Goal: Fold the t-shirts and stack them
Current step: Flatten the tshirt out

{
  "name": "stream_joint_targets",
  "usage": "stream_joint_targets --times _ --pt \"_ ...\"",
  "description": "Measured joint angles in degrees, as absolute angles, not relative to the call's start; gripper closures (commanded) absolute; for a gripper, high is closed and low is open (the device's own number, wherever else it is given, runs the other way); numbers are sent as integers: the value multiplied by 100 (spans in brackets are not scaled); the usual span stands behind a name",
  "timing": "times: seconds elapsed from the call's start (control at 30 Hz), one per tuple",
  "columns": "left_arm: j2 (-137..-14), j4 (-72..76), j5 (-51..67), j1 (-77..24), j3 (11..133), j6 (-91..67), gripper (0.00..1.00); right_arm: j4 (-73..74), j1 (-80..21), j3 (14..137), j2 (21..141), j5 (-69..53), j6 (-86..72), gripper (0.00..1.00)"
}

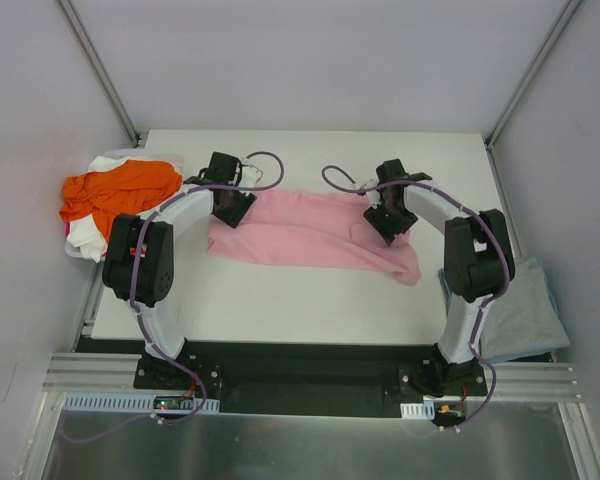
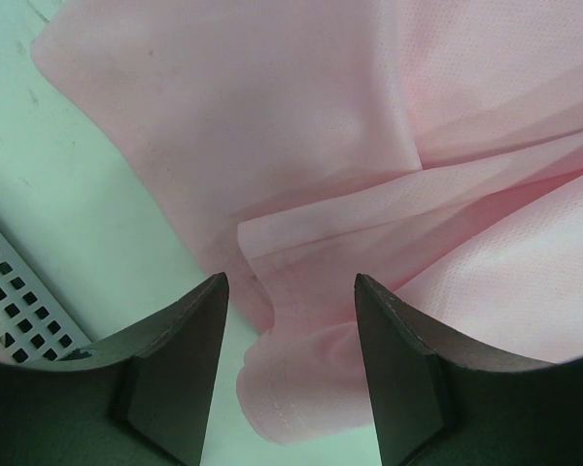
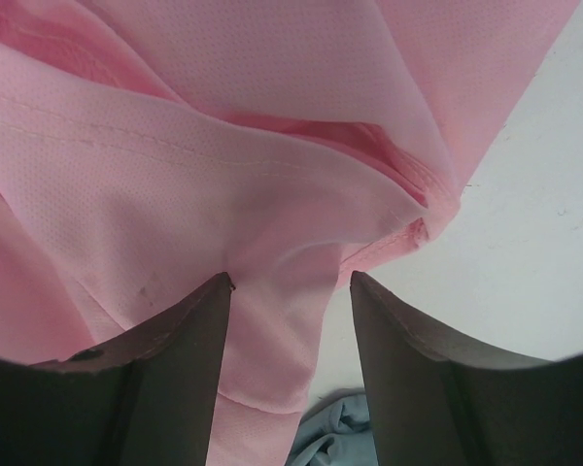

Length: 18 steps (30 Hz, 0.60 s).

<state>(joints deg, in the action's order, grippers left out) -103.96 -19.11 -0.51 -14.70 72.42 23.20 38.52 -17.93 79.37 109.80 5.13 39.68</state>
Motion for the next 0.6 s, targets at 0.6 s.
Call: stream_joint_targets --times 0.6 --pt "-10398 -1868 -54 -1492 7109 2318 42 3824 -1793 7937 11128 532 4012 55"
